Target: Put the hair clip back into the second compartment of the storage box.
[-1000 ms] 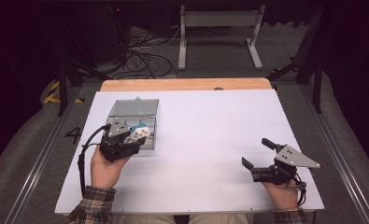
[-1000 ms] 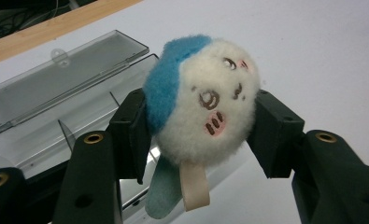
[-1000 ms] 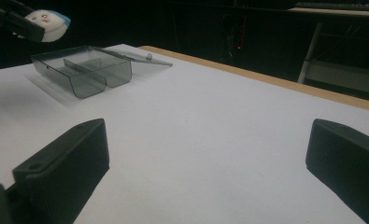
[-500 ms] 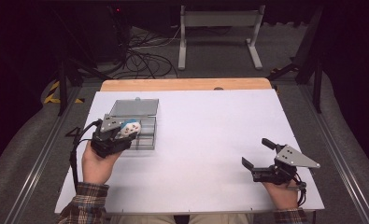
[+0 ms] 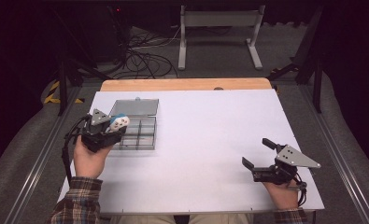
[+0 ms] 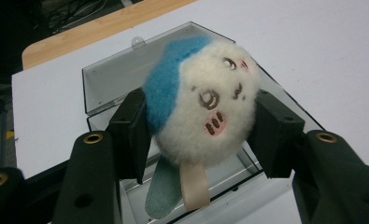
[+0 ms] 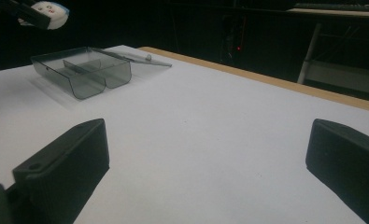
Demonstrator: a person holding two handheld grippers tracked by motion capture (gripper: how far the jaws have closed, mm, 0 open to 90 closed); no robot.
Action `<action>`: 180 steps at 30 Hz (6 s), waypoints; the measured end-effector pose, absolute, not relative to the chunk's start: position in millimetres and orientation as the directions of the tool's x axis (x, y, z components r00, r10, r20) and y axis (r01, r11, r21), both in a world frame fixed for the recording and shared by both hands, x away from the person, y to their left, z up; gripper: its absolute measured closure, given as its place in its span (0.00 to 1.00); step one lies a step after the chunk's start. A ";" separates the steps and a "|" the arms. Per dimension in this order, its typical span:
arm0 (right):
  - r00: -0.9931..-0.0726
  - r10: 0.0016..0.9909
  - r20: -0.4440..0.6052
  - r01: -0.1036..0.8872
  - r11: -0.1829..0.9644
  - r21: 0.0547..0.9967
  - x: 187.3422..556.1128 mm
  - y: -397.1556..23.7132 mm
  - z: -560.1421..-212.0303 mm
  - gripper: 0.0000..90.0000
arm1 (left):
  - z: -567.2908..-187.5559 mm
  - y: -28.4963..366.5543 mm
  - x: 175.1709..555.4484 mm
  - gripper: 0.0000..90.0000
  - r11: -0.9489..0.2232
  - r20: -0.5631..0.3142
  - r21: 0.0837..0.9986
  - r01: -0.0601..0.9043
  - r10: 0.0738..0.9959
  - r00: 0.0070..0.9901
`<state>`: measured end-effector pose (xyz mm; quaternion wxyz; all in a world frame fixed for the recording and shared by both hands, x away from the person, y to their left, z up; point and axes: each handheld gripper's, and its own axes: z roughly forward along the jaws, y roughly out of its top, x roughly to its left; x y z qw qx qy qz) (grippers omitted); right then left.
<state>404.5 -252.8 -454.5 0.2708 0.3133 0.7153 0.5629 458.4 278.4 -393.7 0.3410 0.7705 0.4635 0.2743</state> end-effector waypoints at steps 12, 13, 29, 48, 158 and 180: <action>-0.656 0.754 -0.035 0.144 0.170 0.975 404.8 -253.3 -454.7 0.00 | -395.7 289.6 470.4 0.50 -0.331 0.135 0.764 0.553 0.921 0.365; -0.656 0.754 -0.035 0.144 0.170 0.975 404.8 -253.4 -454.7 0.00 | -396.2 290.6 471.3 0.50 -0.329 0.135 0.764 0.556 0.923 0.360; -0.655 0.755 -0.036 0.144 0.171 0.975 404.8 -253.7 -454.8 0.00 | -408.1 292.4 488.1 0.50 -0.317 0.136 0.743 0.589 0.934 0.331; -0.655 0.754 -0.036 0.143 0.171 0.975 404.8 -254.0 -454.7 0.00 | -424.1 283.5 505.7 0.49 -0.297 0.089 0.722 0.625 0.936 0.342; -0.658 0.752 -0.038 0.140 0.171 0.975 404.8 -253.5 -454.8 0.00 | -444.9 281.6 520.5 0.99 -0.296 -0.009 0.676 0.675 0.912 0.409; -0.657 0.753 -0.039 0.139 0.172 0.975 404.3 -253.1 -454.5 0.00 | -436.1 284.3 509.9 0.89 -0.272 -0.015 0.728 0.629 0.911 0.411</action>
